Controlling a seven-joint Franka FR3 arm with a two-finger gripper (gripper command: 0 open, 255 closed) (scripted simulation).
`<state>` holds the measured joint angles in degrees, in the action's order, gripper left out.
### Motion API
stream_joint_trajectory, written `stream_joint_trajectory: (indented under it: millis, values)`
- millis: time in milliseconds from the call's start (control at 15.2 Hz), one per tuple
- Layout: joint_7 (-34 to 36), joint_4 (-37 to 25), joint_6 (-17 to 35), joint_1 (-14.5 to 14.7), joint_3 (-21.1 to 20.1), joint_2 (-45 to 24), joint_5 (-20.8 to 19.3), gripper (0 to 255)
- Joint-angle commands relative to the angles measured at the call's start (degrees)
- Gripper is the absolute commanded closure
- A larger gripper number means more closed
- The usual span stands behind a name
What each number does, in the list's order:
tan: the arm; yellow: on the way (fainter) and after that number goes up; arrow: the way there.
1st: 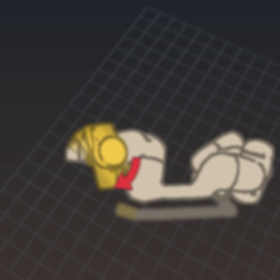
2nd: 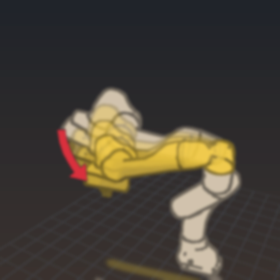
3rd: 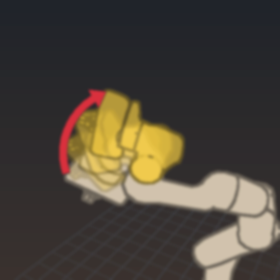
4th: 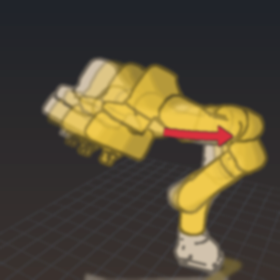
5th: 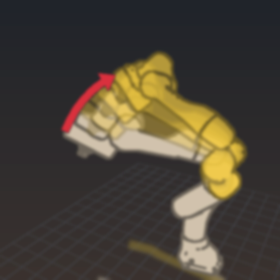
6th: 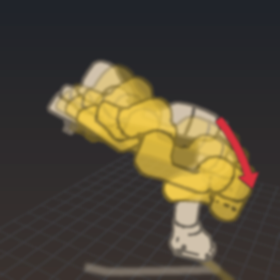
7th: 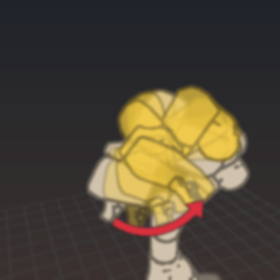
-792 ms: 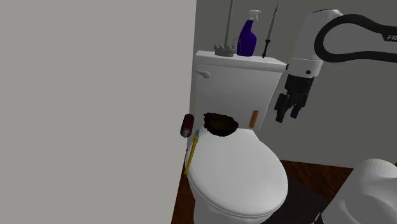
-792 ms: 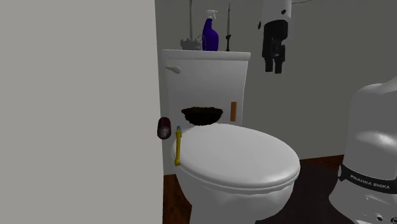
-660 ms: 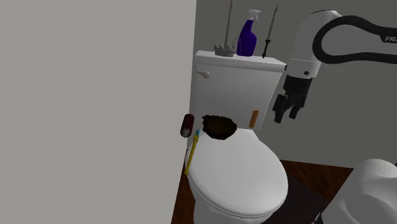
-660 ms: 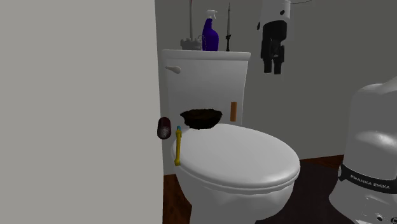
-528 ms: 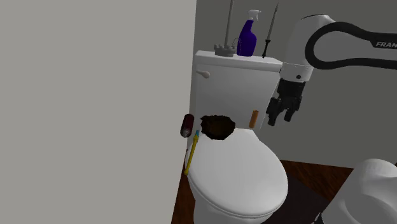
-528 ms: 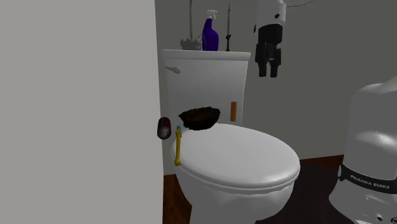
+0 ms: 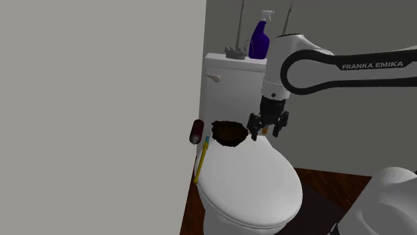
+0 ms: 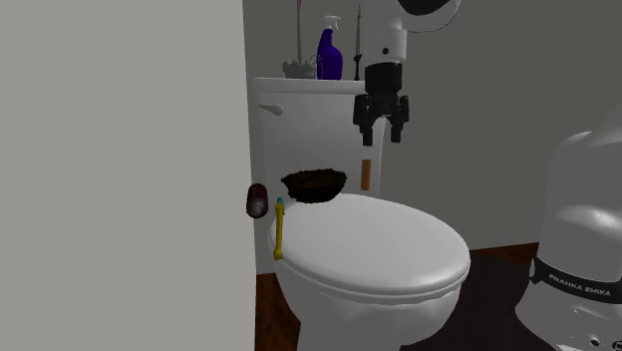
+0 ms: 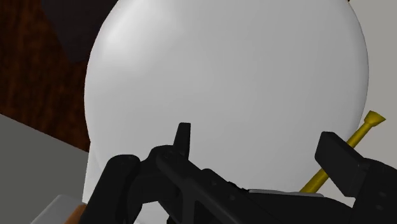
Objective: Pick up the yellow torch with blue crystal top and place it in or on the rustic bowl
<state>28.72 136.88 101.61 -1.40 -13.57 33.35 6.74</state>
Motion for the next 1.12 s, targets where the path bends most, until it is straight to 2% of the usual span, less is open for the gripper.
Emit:
stream_joint_trajectory:
  millis: [0, 264, 462, 792, 1056]
  values:
    - [4.7, -0.9, 2.9, -0.5, -2.7, -3.5, 0.0, 0]
    - [13.8, -4.3, 8.1, -2.0, -7.7, -12.1, -1.9, 0]
    - [21.2, -7.9, 11.1, -3.2, -10.9, -19.3, -4.8, 0]
    - [34.4, -15.7, 14.0, -4.1, -14.5, -32.3, -12.5, 0]
    - [44.4, -23.8, 14.0, -2.7, -14.6, -43.2, -19.7, 0]
